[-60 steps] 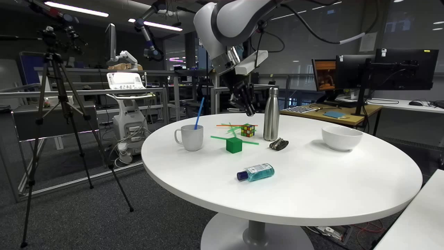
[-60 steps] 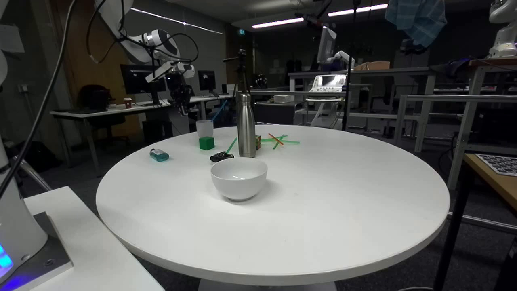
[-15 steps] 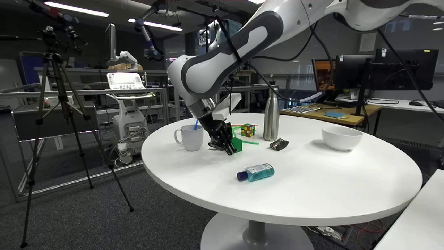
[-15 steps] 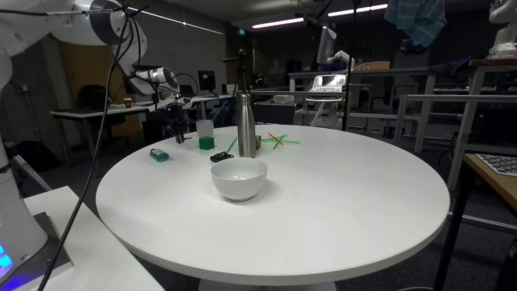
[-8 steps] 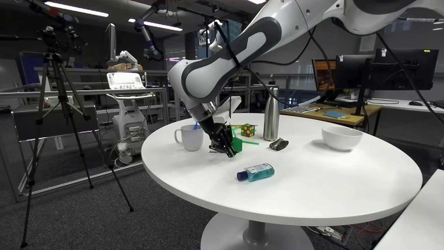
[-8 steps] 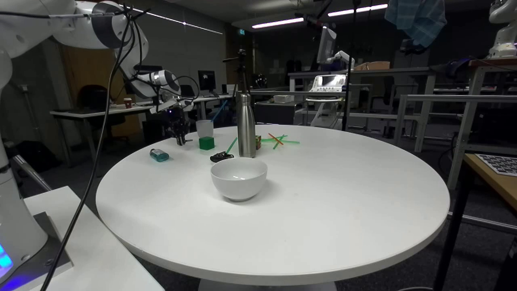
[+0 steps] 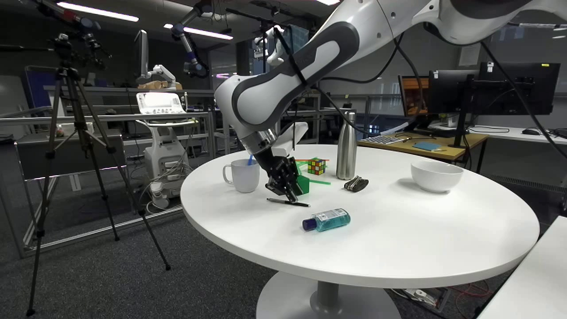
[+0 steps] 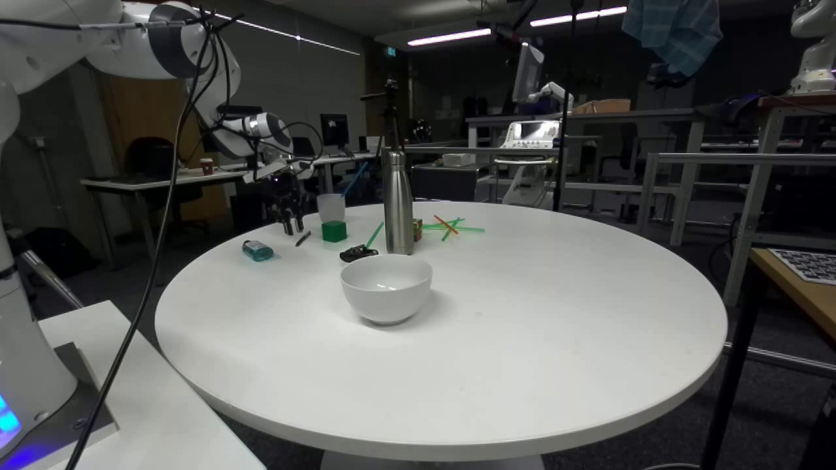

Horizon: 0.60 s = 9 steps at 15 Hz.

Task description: Pick the pen on the block and put it on the table

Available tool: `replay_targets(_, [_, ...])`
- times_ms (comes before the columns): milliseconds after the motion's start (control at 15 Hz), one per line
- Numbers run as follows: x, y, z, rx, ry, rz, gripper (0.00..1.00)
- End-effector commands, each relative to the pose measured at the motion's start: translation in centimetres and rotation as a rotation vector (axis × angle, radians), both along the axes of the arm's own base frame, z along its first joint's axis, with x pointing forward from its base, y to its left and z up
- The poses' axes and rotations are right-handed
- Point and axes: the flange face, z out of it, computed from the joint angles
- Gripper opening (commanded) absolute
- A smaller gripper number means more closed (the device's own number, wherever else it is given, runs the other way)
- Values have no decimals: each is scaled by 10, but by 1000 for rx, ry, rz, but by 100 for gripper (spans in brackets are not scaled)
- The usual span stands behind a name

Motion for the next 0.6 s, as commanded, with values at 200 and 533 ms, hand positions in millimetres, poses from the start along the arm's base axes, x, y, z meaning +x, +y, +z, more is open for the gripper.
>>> replay_targets(200, [8, 1, 9, -2, 6, -1, 84])
replay_targets(533, [10, 0, 13, 1, -3, -1, 100])
